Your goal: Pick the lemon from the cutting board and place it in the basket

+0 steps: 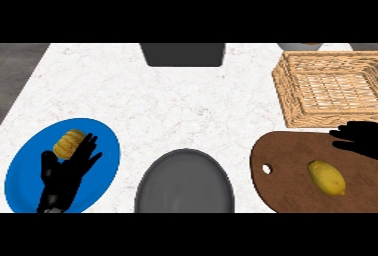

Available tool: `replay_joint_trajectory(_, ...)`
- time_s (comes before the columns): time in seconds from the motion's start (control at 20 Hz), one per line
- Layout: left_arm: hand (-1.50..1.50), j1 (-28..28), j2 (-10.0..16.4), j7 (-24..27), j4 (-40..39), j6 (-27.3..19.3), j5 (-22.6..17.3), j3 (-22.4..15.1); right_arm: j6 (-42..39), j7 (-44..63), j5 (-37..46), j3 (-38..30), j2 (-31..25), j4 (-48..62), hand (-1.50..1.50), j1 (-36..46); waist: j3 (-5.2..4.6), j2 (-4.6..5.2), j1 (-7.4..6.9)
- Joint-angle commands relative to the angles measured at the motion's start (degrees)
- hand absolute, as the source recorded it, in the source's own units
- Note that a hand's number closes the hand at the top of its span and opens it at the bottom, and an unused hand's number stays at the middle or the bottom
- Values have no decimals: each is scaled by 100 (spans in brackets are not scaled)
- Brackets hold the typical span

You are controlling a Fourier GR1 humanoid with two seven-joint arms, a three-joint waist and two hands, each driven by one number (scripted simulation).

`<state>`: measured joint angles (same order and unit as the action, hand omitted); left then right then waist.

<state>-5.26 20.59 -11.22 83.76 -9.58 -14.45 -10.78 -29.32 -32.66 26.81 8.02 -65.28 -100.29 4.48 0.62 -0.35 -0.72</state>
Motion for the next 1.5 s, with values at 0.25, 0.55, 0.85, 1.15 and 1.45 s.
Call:
replay_joint_trajectory(0.25,0,-381,99,-165,-133,266,-34,173,349,-527,818,405,619,609,-150,13,-60,38,20)
replay_joint_trajectory(0.55,0,-47,-70,-330,-427,220,124,163,359,-443,1024,502,1019,913,-150,358,-62,46,31)
replay_joint_trajectory(0.85,0,-35,-216,-127,-661,253,222,201,417,-757,1112,390,1165,1247,-150,425,-63,46,55)
replay_joint_trajectory(1.15,0,37,-117,-338,-590,371,124,407,947,-627,1828,833,1522,1141,-150,11,-62,38,100)
replay_joint_trajectory(1.45,0,-59,-314,-398,-334,240,263,324,1018,-646,2452,921,1622,1848,-150,389,-60,46,32)
